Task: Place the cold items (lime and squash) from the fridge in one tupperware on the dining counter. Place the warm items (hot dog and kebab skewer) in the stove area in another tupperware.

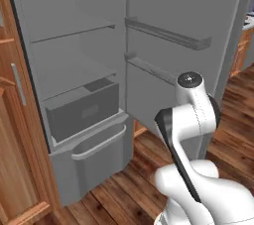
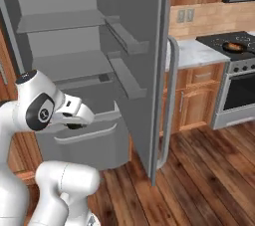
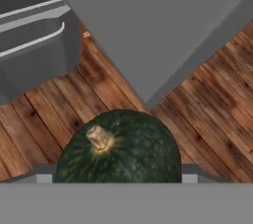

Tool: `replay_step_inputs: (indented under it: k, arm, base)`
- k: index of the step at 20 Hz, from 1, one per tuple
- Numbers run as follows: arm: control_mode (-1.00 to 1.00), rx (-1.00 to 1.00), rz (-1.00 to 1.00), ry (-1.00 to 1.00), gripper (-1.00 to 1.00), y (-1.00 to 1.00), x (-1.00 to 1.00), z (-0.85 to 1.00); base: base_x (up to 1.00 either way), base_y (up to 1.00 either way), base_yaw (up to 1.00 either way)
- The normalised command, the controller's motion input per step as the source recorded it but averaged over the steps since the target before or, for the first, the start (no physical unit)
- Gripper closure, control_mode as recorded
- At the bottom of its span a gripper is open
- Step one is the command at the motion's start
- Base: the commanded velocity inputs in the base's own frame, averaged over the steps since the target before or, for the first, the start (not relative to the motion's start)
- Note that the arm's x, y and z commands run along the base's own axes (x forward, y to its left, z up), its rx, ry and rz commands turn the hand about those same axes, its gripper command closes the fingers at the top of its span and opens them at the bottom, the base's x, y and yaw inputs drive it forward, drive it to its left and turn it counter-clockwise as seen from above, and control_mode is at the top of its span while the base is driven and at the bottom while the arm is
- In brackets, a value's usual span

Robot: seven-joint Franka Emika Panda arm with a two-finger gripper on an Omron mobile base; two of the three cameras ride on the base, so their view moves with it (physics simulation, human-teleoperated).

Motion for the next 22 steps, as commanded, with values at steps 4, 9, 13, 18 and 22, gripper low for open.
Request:
replay_step_inputs:
  k: [4, 9, 13, 18, 22]
  arm:
    - [1.0, 0.0, 0.0, 0.0, 1.0, 0.0, 0.0, 0.0]
    - [1.0, 0.0, 0.0, 0.0, 1.0, 0.0, 0.0, 0.0]
    - [1.0, 0.0, 0.0, 0.0, 1.0, 0.0, 0.0, 0.0]
    - [1.0, 0.0, 0.0, 0.0, 1.0, 0.0, 0.0, 0.0]
    - [1.0, 0.0, 0.0, 0.0, 1.0, 0.0, 0.0, 0.0]
  base:
    - [-0.84, 0.08, -0.48]
    - [-0.84, 0.0, -0.49]
    - [-0.76, -0.15, -0.48]
    - [-0.61, -0.46, -0.37]
    - [-0.59, -0.62, -0.3]
